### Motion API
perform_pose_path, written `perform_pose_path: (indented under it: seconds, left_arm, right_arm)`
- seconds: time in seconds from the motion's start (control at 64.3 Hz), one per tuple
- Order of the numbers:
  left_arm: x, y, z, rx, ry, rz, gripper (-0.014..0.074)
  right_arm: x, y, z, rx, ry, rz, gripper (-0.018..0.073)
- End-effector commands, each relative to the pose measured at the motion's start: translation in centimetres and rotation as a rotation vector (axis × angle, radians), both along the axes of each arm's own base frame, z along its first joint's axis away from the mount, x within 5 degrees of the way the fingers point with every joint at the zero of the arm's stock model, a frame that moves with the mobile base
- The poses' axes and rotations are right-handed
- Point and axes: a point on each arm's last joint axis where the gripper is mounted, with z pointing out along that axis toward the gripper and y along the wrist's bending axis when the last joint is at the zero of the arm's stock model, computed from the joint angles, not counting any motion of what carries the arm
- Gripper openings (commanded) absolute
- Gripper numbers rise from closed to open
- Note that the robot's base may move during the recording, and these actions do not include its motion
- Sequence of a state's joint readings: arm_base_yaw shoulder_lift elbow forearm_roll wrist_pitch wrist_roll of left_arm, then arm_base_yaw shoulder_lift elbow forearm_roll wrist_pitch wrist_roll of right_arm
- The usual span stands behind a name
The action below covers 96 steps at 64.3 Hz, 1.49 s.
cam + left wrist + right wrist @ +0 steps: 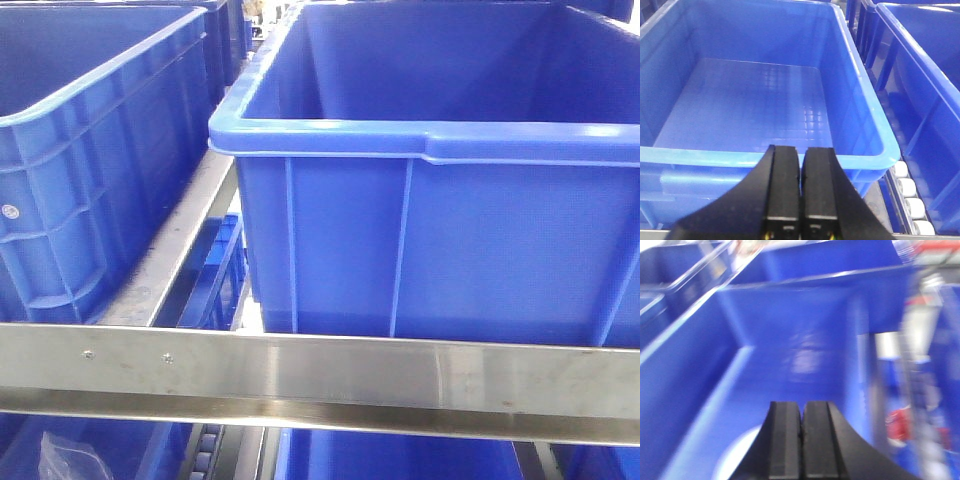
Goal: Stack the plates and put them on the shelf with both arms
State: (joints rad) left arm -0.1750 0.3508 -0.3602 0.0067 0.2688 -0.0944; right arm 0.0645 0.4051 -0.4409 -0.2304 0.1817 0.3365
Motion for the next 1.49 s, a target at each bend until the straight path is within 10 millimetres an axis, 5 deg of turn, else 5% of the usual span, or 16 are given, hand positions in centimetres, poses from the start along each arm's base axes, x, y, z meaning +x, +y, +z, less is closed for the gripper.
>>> perform_pose_path:
  seconds: [0.0,0.202,0.311,1.478]
  left_arm:
    - [0.2,0.0,1.7,-0.020,-0.099,0.001,0.0083]
    - [0.2,0.0,1.7,-0.020,-0.099,0.001,0.0084]
    - [0.2,0.0,1.7,-0.020,-0.096,0.001,0.0083]
    - [0.2,0.0,1.7,-0.020,-0.098,0.001,0.0083]
  right_arm:
    - [-1.4,-0.3,-1.3,0.001,-0.080,-0.031,0.0056]
    - [-4.0,-0.6,-8.8,0.069,-0.101,-0.090,0.0056]
    - [-3.7,-0.6,-11.9,0.127,-0.089,-0.092,0.0056]
    - [-3.7,-0.6,-12.0,0.118,-0.056,-0.090,0.0056]
